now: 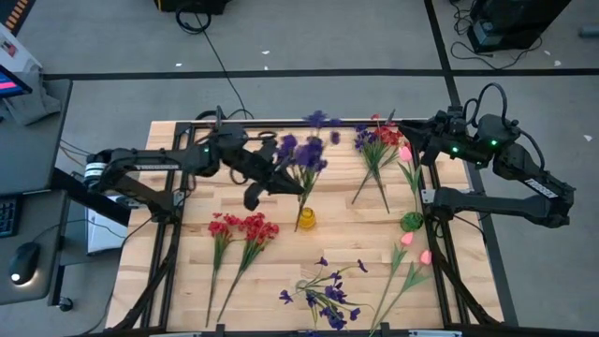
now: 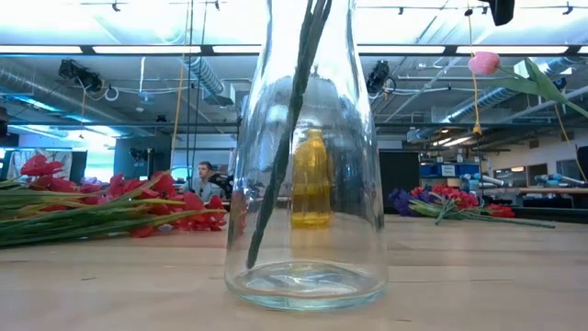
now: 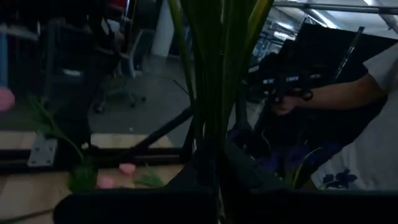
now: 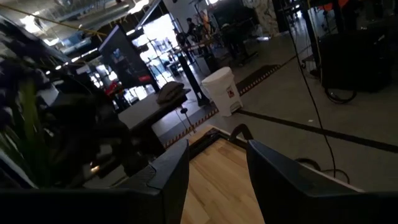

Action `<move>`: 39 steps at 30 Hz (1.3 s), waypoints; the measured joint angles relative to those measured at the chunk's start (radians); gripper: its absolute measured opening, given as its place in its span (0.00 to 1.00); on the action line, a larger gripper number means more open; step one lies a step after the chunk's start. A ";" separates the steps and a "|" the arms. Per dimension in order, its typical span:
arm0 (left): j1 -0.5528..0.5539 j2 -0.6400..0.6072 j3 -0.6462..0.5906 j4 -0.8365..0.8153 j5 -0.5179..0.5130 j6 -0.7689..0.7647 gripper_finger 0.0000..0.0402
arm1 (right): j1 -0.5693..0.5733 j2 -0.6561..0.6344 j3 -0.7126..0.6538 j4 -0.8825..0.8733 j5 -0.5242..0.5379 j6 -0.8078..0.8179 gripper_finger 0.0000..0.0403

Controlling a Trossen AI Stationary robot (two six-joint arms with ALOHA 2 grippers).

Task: Sort flowers into vase by color
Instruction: Move the purple flower from the yellow vase to the transparent vase

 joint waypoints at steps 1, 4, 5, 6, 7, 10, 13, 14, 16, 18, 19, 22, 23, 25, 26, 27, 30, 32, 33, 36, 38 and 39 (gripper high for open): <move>-0.009 -0.014 -0.012 0.020 -0.014 -0.002 0.01 | 0.000 0.000 0.000 -0.001 -0.001 0.000 0.42; -0.042 -0.055 -0.065 0.063 -0.066 -0.019 0.01 | 0.000 0.000 0.000 -0.001 0.000 0.000 0.42; -0.057 -0.066 -0.087 0.074 -0.085 -0.026 0.01 | 0.000 0.000 0.000 -0.001 0.000 0.000 0.42; -0.073 -0.074 -0.112 0.093 -0.106 -0.030 0.01 | 0.000 0.000 0.000 -0.001 0.000 0.000 0.42; -0.091 -0.081 -0.138 0.118 -0.134 -0.033 0.01 | 0.000 0.000 0.000 -0.001 0.000 0.000 0.42; -0.146 -0.088 -0.229 0.262 -0.236 -0.059 0.01 | 0.000 0.000 0.000 -0.004 -0.001 0.000 0.42; -0.194 -0.086 -0.316 0.469 -0.323 -0.092 0.01 | 0.000 0.000 0.000 -0.006 -0.001 0.000 0.42; -0.209 -0.085 -0.341 0.520 -0.359 -0.099 0.01 | 0.000 0.000 0.000 -0.006 -0.002 0.000 0.42; -0.238 -0.084 -0.383 0.561 -0.418 -0.107 0.01 | 0.000 0.000 0.000 -0.006 -0.006 0.000 0.42; -0.267 -0.081 -0.411 0.555 -0.457 -0.107 0.01 | 0.000 0.000 0.000 -0.006 -0.008 0.000 0.42; -0.281 -0.081 -0.420 0.551 -0.469 -0.107 0.01 | 0.000 0.000 0.000 -0.007 -0.008 0.000 0.42; -0.324 -0.081 -0.435 0.543 -0.501 -0.104 0.01 | 0.000 0.000 0.000 -0.012 -0.008 -0.001 0.42; -0.338 -0.078 -0.436 0.538 -0.508 -0.096 0.01 | 0.000 0.000 0.000 -0.016 -0.008 -0.005 0.42; -0.360 -0.069 -0.436 0.549 -0.531 -0.081 0.01 | 0.000 0.000 0.000 -0.023 -0.010 -0.016 0.42; -0.370 -0.065 -0.436 0.553 -0.544 -0.081 0.01 | 0.000 0.000 0.000 -0.023 -0.011 -0.017 0.42; -0.378 -0.060 -0.433 0.554 -0.549 -0.082 0.01 | 0.000 0.000 0.000 -0.023 -0.011 -0.017 0.42; -0.409 -0.041 -0.432 0.551 -0.569 -0.085 0.01 | 0.000 0.000 0.000 -0.023 -0.020 -0.018 0.42; -0.428 -0.027 -0.432 0.556 -0.588 -0.086 0.01 | 0.000 0.000 0.000 -0.023 -0.029 -0.018 0.42; -0.438 -0.022 -0.432 0.560 -0.593 -0.086 0.01 | 0.000 0.000 0.000 -0.023 -0.030 -0.018 0.42; -0.459 0.005 -0.432 0.586 -0.602 -0.086 0.01 | 0.000 0.000 0.000 -0.023 -0.030 -0.020 0.42; -0.471 0.027 -0.432 0.593 -0.610 -0.082 0.01 | 0.000 0.000 0.000 -0.023 -0.030 -0.025 0.42; -0.474 0.039 -0.432 0.606 -0.617 -0.082 0.01 | 0.000 0.000 0.000 -0.023 -0.030 -0.026 0.42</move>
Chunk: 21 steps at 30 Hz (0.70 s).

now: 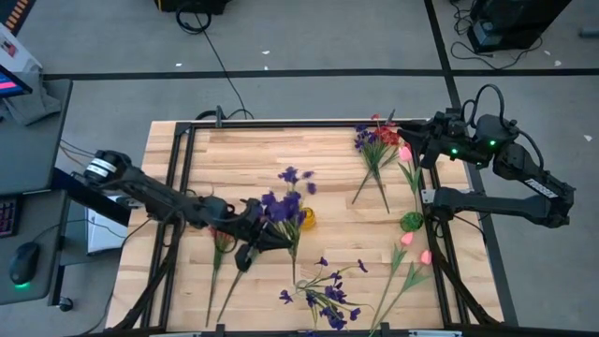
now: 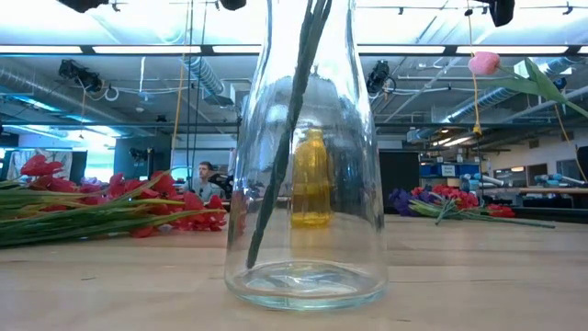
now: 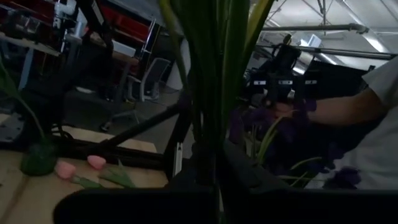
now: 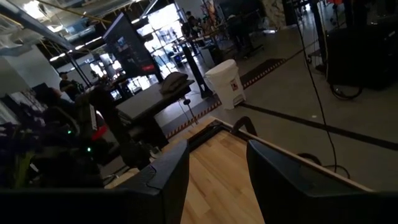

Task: Sort flowers into vase by color
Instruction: Move the purple flower from the yellow vase to the transparent vase

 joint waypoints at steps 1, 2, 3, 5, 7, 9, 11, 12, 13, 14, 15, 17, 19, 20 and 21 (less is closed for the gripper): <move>-0.004 0.012 0.000 0.015 -0.006 0.000 0.01 | 0.000 0.000 0.000 0.000 0.000 0.000 0.42; -0.005 0.021 0.000 0.028 -0.006 -0.001 0.01 | 0.000 0.000 0.000 0.000 0.000 0.000 0.42; -0.008 0.033 0.000 0.045 -0.008 -0.001 0.01 | 0.000 0.000 0.000 0.000 0.000 -0.001 0.42; -0.011 0.052 0.000 0.068 -0.018 0.001 0.01 | 0.000 0.000 0.000 0.000 0.000 0.000 0.42; -0.010 0.066 0.000 0.094 -0.025 0.001 0.01 | 0.000 0.000 0.000 0.000 0.000 -0.001 0.42; -0.010 0.077 0.000 0.113 -0.033 0.001 0.01 | 0.000 0.000 0.000 0.000 0.000 -0.001 0.42; -0.010 0.090 0.000 0.110 -0.033 0.002 0.01 | 0.000 0.000 0.000 0.000 0.000 -0.001 0.42; -0.010 0.096 0.000 0.108 -0.033 0.002 0.01 | 0.000 0.000 0.000 0.000 0.000 -0.002 0.42; -0.010 0.103 0.000 0.103 -0.032 0.004 0.01 | 0.000 0.000 0.000 0.000 0.000 -0.006 0.42; -0.010 0.110 0.000 0.108 -0.030 0.007 0.01 | 0.000 0.000 0.000 0.000 0.000 -0.008 0.42; -0.010 0.115 0.000 0.109 -0.028 0.012 0.01 | 0.000 0.000 0.000 0.000 -0.001 -0.012 0.42; -0.010 0.127 0.000 0.107 -0.011 0.034 0.01 | 0.000 0.000 0.000 -0.002 -0.002 -0.019 0.42; -0.010 0.135 0.000 0.104 0.005 0.056 0.02 | 0.000 0.000 0.000 -0.006 -0.002 -0.019 0.42; -0.010 0.136 0.000 0.103 0.012 0.066 0.02 | 0.000 0.000 0.000 -0.008 -0.002 -0.020 0.42; -0.010 0.136 0.000 0.104 0.019 0.082 0.03 | 0.000 0.000 0.000 -0.011 -0.002 -0.021 0.42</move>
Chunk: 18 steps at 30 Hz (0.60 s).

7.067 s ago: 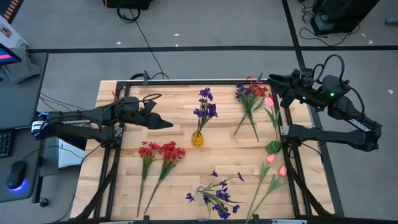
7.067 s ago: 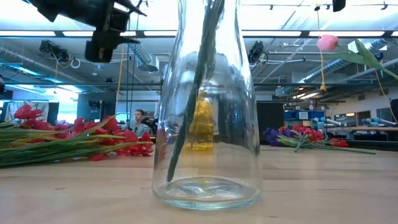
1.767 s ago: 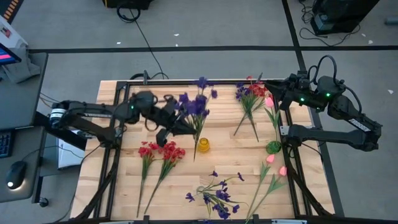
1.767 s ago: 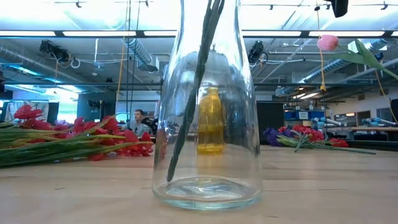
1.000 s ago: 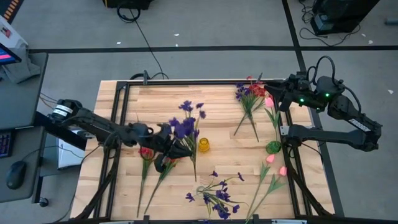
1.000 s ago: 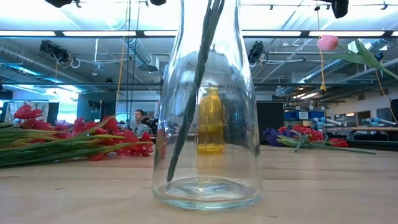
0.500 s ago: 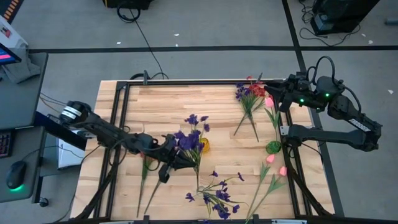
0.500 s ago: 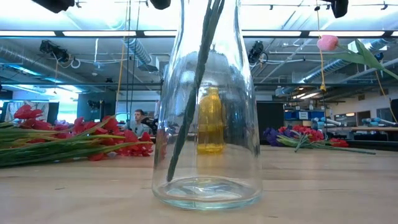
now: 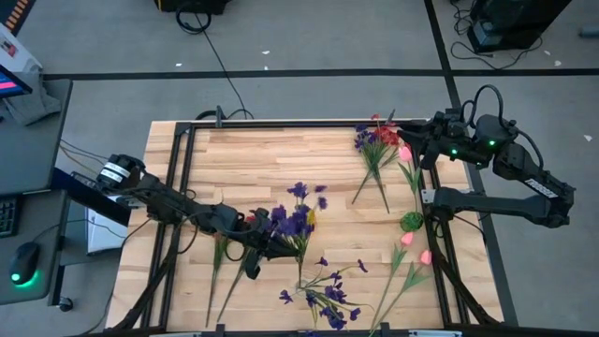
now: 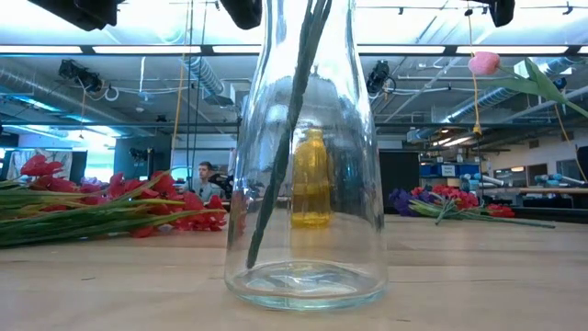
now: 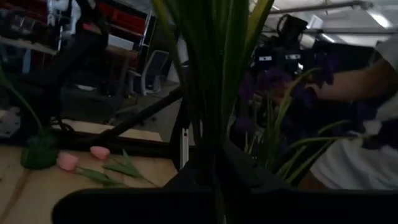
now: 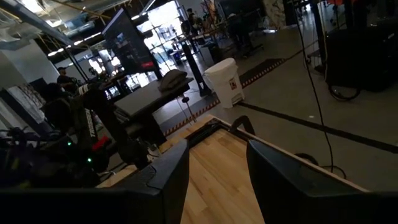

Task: Sort flowers into vase by color
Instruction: Move the purple flower from the yellow vase to the transparent vase

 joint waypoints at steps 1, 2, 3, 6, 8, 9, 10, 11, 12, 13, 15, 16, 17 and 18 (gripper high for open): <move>0.000 0.000 0.000 0.002 0.007 0.007 0.03 | 0.000 0.000 0.000 -0.004 0.000 -0.002 0.42; 0.000 0.000 0.000 0.003 0.019 0.018 0.04 | 0.000 0.000 0.000 -0.008 0.000 -0.003 0.42; 0.000 0.000 0.000 0.004 0.028 0.029 0.05 | 0.000 0.000 0.000 -0.013 0.000 -0.005 0.42; 0.000 0.000 0.000 0.003 0.046 0.051 0.07 | 0.000 0.000 0.000 -0.023 -0.001 -0.005 0.42; 0.000 0.000 0.000 -0.009 0.047 0.053 0.08 | 0.000 0.000 0.000 -0.027 0.000 -0.005 0.42; 0.000 0.000 0.000 -0.019 0.048 0.055 0.08 | 0.000 0.000 0.000 -0.028 0.000 -0.005 0.42; 0.000 0.000 0.000 -0.029 0.052 0.060 0.08 | 0.000 0.000 0.000 -0.030 0.000 -0.005 0.42; 0.000 0.000 0.000 -0.037 0.056 0.072 0.09 | 0.000 0.000 0.000 -0.030 0.000 -0.005 0.42; 0.000 0.000 0.000 -0.040 0.061 0.083 0.09 | 0.000 0.000 0.000 -0.031 0.000 -0.005 0.42; 0.000 0.000 0.000 -0.044 0.060 0.090 0.09 | 0.000 0.000 0.000 -0.032 0.000 -0.005 0.42; 0.000 0.000 0.000 -0.055 0.054 0.104 0.09 | 0.000 0.000 0.000 -0.032 0.001 -0.005 0.42; 0.001 0.000 0.000 -0.058 0.052 0.104 0.09 | 0.000 0.000 0.000 -0.032 0.002 -0.005 0.42; 0.003 0.000 0.000 -0.059 0.052 0.104 0.10 | 0.000 0.000 0.000 -0.032 0.002 -0.005 0.42; 0.004 0.000 0.000 -0.059 0.052 0.105 0.11 | 0.000 0.000 0.000 -0.032 0.002 -0.005 0.42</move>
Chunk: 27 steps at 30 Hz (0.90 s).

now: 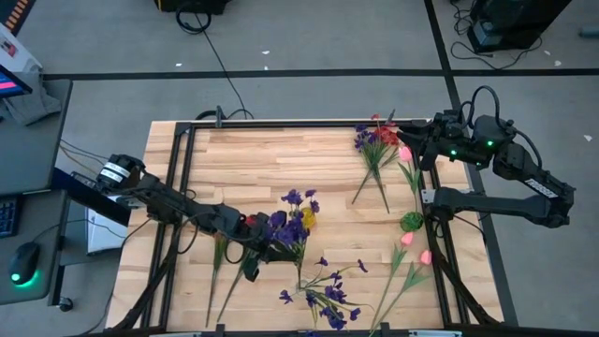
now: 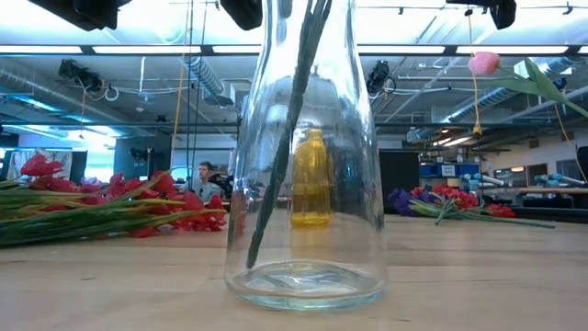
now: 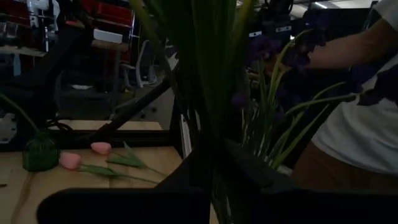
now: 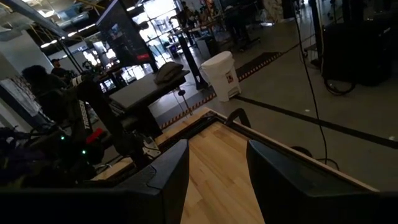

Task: Sort flowers into vase by color
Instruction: Move the purple flower from the yellow vase to the transparent vase, then put the left red flower into the yellow vase

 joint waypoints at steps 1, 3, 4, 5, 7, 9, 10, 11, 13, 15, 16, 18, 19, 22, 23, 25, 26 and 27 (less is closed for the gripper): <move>0.002 0.000 0.000 0.001 0.000 0.000 0.13 | 0.000 0.000 0.000 0.000 0.001 0.000 0.42; 0.002 0.000 0.000 0.002 -0.001 -0.004 0.18 | 0.000 0.000 0.000 0.000 0.005 0.000 0.42; 0.003 0.000 0.000 0.001 -0.001 -0.005 0.21 | 0.000 0.000 0.000 0.000 0.006 0.000 0.42; 0.003 0.000 0.000 0.001 -0.002 -0.005 0.25 | 0.000 0.000 0.000 0.000 0.006 0.000 0.42; 0.002 0.000 0.000 -0.011 -0.001 -0.005 0.32 | 0.000 0.000 0.000 0.000 0.008 0.000 0.42; 0.003 0.000 0.000 -0.032 0.008 -0.006 0.38 | 0.000 0.000 0.000 0.000 0.008 0.000 0.42; 0.002 0.000 0.000 -0.036 0.019 -0.007 0.41 | 0.000 0.000 0.000 -0.001 0.008 0.000 0.42; 0.002 0.000 0.000 -0.036 0.031 -0.007 0.44 | 0.000 0.000 0.000 -0.001 0.010 0.000 0.42; 0.003 0.000 0.000 -0.027 0.056 -0.005 0.49 | 0.000 0.000 0.000 -0.006 0.027 0.000 0.42; -0.001 0.000 0.000 -0.025 0.081 0.001 0.51 | -0.001 0.000 0.000 -0.011 0.036 0.000 0.42; -0.004 0.000 0.000 -0.026 0.083 0.004 0.52 | -0.001 0.000 0.000 -0.011 0.039 0.000 0.42; -0.005 0.000 0.000 -0.026 0.085 0.002 0.52 | -0.001 0.000 0.000 -0.011 0.040 0.000 0.42; -0.005 0.000 0.000 -0.026 0.080 0.001 0.52 | -0.001 0.000 0.000 -0.011 0.040 0.000 0.42; -0.004 0.000 0.000 -0.032 0.021 -0.003 0.51 | -0.001 0.000 0.000 -0.011 0.034 0.000 0.42; -0.004 0.000 0.000 -0.034 -0.016 -0.003 0.51 | -0.001 0.000 0.000 -0.011 0.033 0.000 0.42; -0.004 0.000 0.000 -0.051 -0.090 -0.020 0.51 | -0.001 0.000 0.000 -0.011 0.031 0.000 0.42; -0.004 0.000 0.000 -0.064 -0.111 -0.024 0.51 | -0.001 0.000 0.000 -0.013 0.031 0.000 0.42; -0.004 0.000 0.000 -0.073 -0.116 -0.028 0.51 | -0.001 0.000 0.000 -0.014 0.031 0.000 0.42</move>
